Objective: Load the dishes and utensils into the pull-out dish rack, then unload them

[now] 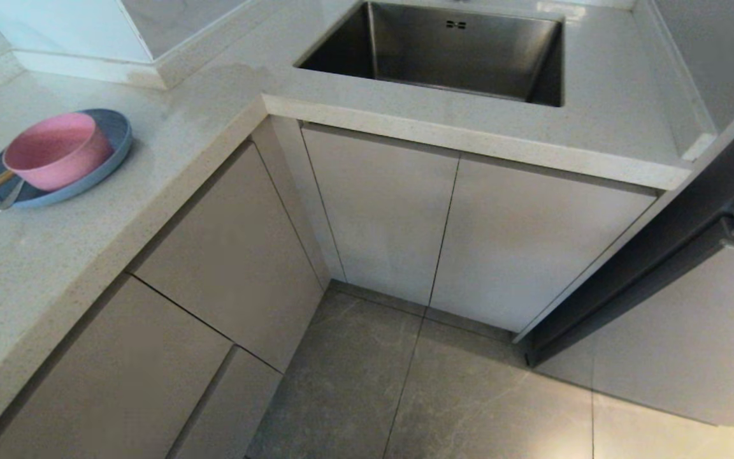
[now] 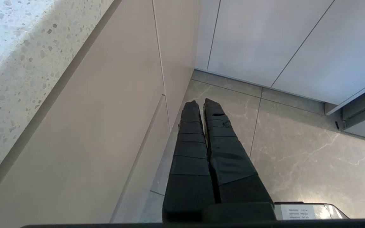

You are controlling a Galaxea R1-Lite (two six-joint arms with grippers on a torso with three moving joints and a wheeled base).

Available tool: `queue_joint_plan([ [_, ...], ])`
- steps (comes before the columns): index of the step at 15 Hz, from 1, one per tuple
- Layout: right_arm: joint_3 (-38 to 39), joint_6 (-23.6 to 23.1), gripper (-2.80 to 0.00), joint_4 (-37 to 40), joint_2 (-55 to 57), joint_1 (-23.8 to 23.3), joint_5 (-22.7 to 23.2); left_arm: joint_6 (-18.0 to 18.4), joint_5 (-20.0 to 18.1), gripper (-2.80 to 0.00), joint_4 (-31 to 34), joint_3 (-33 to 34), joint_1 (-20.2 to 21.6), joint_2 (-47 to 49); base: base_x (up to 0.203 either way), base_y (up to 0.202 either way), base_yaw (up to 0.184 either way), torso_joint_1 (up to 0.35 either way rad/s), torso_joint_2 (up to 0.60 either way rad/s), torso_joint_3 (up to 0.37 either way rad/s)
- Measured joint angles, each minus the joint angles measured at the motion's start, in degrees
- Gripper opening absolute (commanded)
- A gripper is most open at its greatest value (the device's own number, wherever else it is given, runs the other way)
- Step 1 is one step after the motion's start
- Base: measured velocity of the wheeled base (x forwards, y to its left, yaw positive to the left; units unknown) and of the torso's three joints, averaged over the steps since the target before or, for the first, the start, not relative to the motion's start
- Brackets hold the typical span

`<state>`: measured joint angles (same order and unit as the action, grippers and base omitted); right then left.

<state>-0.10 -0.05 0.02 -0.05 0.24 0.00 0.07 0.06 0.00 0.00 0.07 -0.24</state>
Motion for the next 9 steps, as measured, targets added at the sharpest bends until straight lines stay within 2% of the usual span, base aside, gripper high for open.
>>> queue_joint_plan([
  [9, 0.00, 0.05, -2.80, -0.02, 0.00, 0.00, 0.00, 0.02, 0.01, -2.80, 0.00, 0.00, 0.00, 0.06, 0.000, 0.000, 0.000, 0.000, 0.00, 0.000],
])
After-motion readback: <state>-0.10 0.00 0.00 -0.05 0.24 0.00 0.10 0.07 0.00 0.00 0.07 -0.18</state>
